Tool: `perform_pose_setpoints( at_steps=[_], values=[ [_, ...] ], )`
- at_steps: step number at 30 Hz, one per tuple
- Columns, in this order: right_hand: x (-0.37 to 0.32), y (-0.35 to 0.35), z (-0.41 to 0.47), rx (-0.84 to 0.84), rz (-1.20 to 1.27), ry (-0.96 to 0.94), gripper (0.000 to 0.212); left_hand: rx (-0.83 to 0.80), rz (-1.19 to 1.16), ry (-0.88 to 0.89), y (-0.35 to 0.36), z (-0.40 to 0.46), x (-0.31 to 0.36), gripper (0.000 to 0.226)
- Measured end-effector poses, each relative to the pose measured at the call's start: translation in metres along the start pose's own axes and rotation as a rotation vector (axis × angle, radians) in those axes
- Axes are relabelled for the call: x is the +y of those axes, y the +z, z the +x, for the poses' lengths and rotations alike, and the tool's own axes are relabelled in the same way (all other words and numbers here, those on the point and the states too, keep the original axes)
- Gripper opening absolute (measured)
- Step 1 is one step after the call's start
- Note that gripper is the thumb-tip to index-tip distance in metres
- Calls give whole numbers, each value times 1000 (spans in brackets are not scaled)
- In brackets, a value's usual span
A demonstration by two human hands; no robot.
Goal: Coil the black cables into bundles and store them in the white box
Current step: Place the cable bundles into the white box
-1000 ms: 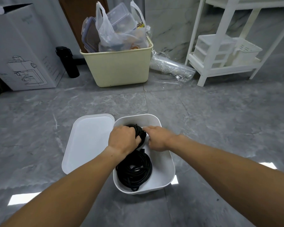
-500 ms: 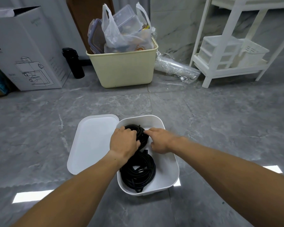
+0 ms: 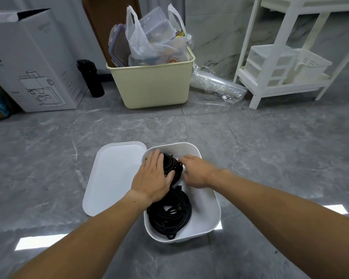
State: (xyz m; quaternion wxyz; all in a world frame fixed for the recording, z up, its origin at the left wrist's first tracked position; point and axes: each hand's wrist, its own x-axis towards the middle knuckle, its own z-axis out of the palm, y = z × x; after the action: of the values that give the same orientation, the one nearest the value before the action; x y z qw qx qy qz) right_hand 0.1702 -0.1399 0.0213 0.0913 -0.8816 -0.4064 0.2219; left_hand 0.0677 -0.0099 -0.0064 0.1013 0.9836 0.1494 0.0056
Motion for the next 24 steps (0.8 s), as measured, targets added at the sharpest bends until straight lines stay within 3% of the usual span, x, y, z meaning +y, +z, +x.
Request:
perform_pose_setpoints(
  at_steps=[4,12,24],
  values=[
    [1,2,-1,41,7,4,40,-122,65,12,3,3,5,59],
    [2,10,1,36,-44,-1,41,-209,85,-60,12,12,9,58],
    [1,7,-2,54,-23,-15,42,-209,54,-91,15,17,8,65]
  ],
)
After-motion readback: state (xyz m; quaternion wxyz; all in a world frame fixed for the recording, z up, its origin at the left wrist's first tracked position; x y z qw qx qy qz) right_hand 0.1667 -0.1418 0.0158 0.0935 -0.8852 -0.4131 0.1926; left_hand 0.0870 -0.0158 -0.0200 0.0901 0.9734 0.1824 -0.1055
